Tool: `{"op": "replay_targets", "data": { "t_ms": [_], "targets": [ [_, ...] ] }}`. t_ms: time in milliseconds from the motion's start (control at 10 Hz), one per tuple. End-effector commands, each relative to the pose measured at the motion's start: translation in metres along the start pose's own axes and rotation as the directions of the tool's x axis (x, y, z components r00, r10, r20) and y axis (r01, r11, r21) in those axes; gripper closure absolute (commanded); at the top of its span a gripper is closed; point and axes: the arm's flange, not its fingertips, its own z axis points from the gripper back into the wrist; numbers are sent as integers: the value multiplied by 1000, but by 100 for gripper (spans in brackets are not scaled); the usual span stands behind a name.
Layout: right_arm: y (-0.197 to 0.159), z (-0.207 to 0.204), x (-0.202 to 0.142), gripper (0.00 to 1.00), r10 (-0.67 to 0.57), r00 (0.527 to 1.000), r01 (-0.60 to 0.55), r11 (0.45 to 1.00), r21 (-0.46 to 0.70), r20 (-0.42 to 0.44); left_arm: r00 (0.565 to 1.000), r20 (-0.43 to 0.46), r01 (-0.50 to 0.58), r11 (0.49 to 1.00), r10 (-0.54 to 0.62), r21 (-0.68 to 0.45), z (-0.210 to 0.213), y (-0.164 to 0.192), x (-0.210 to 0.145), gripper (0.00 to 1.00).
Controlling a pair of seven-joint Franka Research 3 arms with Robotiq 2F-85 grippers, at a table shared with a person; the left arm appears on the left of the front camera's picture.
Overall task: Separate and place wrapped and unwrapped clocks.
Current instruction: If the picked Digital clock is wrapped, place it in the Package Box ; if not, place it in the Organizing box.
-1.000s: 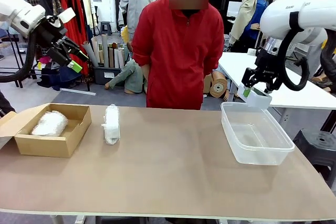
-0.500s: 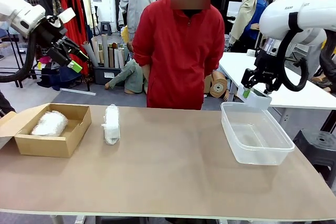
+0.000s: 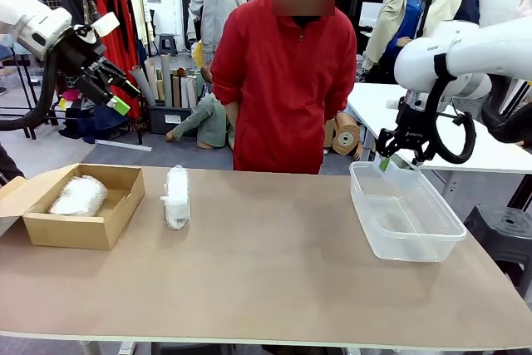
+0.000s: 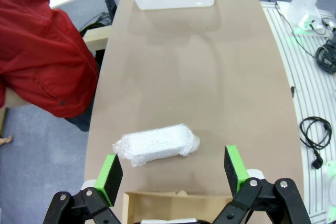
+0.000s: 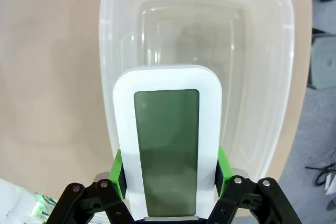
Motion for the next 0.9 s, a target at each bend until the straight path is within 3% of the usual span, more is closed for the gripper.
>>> {"op": "replay_targets", "data": {
  "t_ms": [0, 800],
  "targets": [
    [-2, 0, 3, 100, -33, 999, 33, 999, -37, 16, 1000, -10, 2, 1000, -2, -3, 1, -3, 0, 0],
    [-26, -15, 1, 100, -78, 997, 80, 995, -54, 24, 1000, -10, 2, 1000, -2, -3, 1, -3, 0, 0]
  ]
}}
